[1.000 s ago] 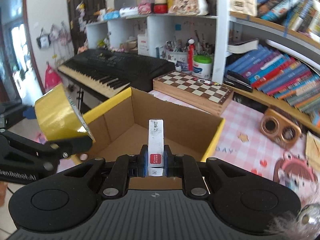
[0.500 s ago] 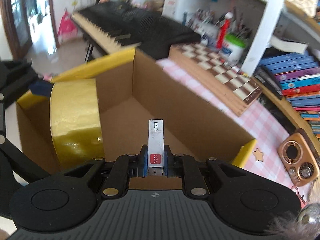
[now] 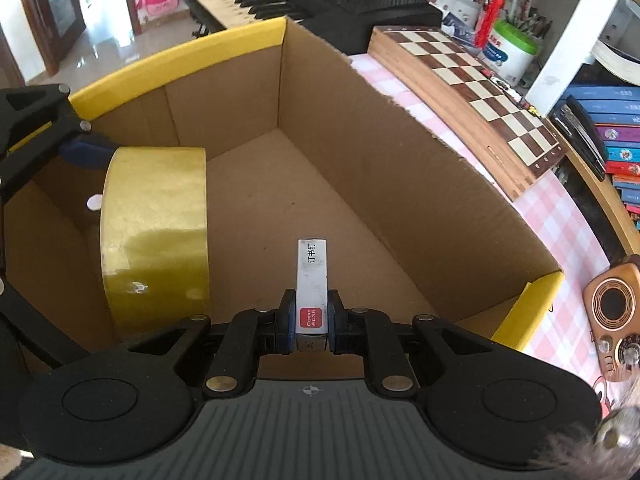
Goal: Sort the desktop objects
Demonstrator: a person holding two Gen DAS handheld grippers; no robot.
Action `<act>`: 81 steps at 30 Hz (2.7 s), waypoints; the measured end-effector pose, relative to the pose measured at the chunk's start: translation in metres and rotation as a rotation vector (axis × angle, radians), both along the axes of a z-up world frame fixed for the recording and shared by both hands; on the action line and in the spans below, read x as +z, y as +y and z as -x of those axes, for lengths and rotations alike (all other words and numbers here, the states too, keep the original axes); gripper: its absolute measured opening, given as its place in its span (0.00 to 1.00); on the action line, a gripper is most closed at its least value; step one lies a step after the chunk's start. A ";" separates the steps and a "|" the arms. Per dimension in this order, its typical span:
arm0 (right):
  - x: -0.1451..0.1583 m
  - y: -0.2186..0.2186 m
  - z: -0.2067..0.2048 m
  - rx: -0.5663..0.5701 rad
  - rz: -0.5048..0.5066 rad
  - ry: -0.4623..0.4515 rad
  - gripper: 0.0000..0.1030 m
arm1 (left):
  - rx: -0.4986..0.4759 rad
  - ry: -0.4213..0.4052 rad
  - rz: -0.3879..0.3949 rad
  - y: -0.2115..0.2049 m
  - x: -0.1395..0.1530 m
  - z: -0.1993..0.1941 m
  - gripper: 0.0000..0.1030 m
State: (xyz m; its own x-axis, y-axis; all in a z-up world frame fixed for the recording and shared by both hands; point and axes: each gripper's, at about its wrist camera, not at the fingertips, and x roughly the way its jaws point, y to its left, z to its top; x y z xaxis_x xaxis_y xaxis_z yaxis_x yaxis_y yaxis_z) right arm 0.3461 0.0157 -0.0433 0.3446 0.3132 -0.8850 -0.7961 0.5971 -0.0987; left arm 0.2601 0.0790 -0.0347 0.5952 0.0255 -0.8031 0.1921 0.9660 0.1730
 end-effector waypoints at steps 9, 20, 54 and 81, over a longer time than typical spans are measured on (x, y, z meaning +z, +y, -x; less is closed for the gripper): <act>0.001 -0.001 0.000 -0.021 -0.010 -0.014 0.15 | 0.029 0.017 0.025 0.003 -0.002 0.000 0.95; 0.027 -0.021 0.012 -0.116 -0.143 -0.089 0.29 | 0.036 -0.100 0.015 0.003 0.022 0.018 0.98; 0.092 -0.112 0.205 -0.595 -0.431 -0.391 0.45 | 0.220 -0.397 0.212 0.019 0.087 0.169 0.99; 0.043 -0.102 0.319 -0.749 -0.352 -0.350 0.54 | 0.192 -0.321 0.196 0.011 0.049 0.248 0.99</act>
State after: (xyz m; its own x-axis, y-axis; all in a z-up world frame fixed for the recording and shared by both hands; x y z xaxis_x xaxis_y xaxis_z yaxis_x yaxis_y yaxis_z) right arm 0.0269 -0.0864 -0.0003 0.7994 0.1312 -0.5863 -0.1446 0.9892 0.0242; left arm 0.0126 0.0899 0.0146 0.8153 0.0261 -0.5785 -0.0288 0.9996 0.0044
